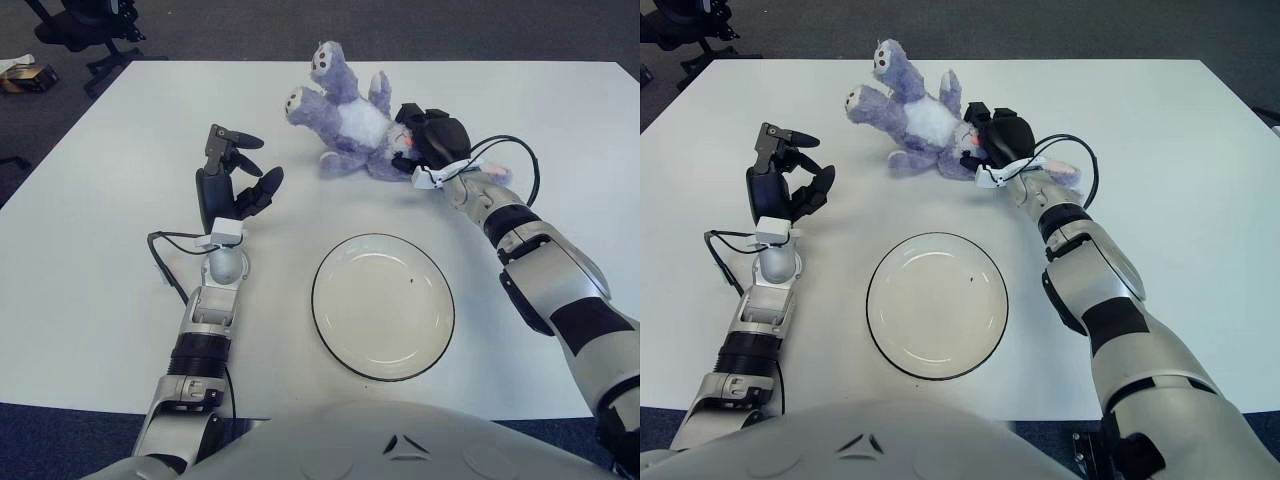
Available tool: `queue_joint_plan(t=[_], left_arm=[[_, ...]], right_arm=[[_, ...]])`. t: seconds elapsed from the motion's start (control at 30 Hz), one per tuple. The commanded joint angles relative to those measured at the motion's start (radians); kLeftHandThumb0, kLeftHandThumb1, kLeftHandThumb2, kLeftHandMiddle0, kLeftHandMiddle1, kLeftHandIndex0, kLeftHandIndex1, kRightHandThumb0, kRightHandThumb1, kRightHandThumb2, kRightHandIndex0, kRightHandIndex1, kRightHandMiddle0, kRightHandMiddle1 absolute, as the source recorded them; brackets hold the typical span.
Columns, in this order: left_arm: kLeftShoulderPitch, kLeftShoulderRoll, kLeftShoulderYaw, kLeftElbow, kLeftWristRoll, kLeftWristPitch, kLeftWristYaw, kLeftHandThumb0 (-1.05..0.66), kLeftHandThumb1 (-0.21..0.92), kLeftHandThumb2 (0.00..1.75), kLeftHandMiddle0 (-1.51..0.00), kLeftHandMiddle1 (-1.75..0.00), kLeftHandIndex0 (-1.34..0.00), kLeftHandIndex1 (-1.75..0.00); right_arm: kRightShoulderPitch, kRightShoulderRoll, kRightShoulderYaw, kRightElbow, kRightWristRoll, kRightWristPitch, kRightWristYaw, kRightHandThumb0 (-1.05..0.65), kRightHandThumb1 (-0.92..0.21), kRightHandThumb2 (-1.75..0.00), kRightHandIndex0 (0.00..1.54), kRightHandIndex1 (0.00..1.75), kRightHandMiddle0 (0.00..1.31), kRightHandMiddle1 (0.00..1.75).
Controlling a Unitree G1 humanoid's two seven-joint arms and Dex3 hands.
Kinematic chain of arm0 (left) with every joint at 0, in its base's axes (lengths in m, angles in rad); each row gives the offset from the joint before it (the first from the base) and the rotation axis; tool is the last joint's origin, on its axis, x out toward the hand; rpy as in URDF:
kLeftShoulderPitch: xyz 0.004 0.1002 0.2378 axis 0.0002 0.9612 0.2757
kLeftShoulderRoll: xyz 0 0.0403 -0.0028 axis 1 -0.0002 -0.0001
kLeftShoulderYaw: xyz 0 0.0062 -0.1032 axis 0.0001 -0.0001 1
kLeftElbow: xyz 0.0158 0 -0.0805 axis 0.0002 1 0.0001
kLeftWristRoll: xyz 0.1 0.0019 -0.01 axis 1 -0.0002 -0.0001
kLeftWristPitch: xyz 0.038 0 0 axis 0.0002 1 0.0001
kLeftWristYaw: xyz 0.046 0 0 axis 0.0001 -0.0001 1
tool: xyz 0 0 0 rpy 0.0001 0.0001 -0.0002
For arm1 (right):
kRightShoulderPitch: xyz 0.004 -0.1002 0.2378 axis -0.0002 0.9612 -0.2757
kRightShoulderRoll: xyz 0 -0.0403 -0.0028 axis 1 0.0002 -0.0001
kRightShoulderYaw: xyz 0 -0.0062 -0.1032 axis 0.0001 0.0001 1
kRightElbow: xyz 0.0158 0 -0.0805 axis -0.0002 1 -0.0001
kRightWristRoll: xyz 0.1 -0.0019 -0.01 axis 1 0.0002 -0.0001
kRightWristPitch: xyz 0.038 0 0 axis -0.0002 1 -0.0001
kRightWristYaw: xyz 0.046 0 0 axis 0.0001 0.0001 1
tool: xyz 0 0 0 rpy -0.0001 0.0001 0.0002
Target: Put the doll into the plate.
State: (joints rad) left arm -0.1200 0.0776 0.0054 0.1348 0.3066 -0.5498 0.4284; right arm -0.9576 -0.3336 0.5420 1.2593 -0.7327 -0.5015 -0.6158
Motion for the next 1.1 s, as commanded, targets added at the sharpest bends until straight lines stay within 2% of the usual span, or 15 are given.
queue_joint_plan(t=[0.0,0.23,0.37,0.5,0.73,0.8,0.87,1.07], left_arm=[[0.088,-0.025,0.000,0.090,-0.006,-0.008,0.006,-0.35,0.92,0.31,-0.76,-1.75,-0.42,-1.51],[0.087,-0.025,0.000,0.092,-0.006,-0.009,0.006,-0.35,0.92,0.31,-0.77,-1.75,-0.42,-1.51],[0.078,-0.017,0.008,0.106,-0.015,-0.011,0.002,-0.35,0.92,0.31,-0.78,-1.75,-0.43,-1.51],[0.076,-0.015,0.011,0.111,-0.018,-0.014,0.001,-0.35,0.92,0.31,-0.79,-1.75,-0.43,-1.51],[0.075,-0.014,0.012,0.114,-0.018,-0.017,0.000,-0.35,0.92,0.31,-0.79,-1.75,-0.43,-1.51],[0.070,-0.008,0.020,0.117,-0.016,-0.008,0.003,-0.35,0.92,0.31,-0.80,-1.75,-0.42,-1.51],[0.067,-0.005,0.024,0.119,-0.016,-0.002,0.005,-0.35,0.92,0.31,-0.80,-1.75,-0.42,-1.52],[0.065,-0.004,0.031,0.123,-0.026,0.008,-0.003,-0.35,0.92,0.32,-0.81,-1.75,-0.42,-1.52]], right_arm=[[0.001,-0.028,-0.015,0.004,0.011,-0.013,0.009,0.37,-0.48,-1.10,0.48,1.73,0.54,1.75],[0.000,-0.029,-0.019,0.005,0.008,-0.017,0.011,0.41,-0.49,-1.08,0.47,1.75,0.56,1.75],[-0.015,-0.072,-0.064,-0.003,0.054,-0.065,0.074,0.41,-0.50,-1.08,0.46,1.75,0.56,1.75],[-0.016,-0.079,-0.090,-0.004,0.078,-0.084,0.124,0.41,-0.51,-1.06,0.46,1.75,0.56,1.75],[-0.013,-0.079,-0.102,-0.010,0.076,-0.085,0.138,0.41,-0.52,-1.05,0.45,1.75,0.56,1.75],[-0.021,-0.092,-0.163,0.002,0.159,-0.128,0.272,0.40,-0.52,-1.04,0.45,1.75,0.56,1.75],[-0.024,-0.097,-0.199,0.005,0.207,-0.150,0.352,0.40,-0.54,-1.02,0.44,1.75,0.56,1.75],[-0.024,-0.100,-0.248,-0.002,0.263,-0.171,0.455,0.40,-0.55,-1.01,0.43,1.75,0.56,1.75]])
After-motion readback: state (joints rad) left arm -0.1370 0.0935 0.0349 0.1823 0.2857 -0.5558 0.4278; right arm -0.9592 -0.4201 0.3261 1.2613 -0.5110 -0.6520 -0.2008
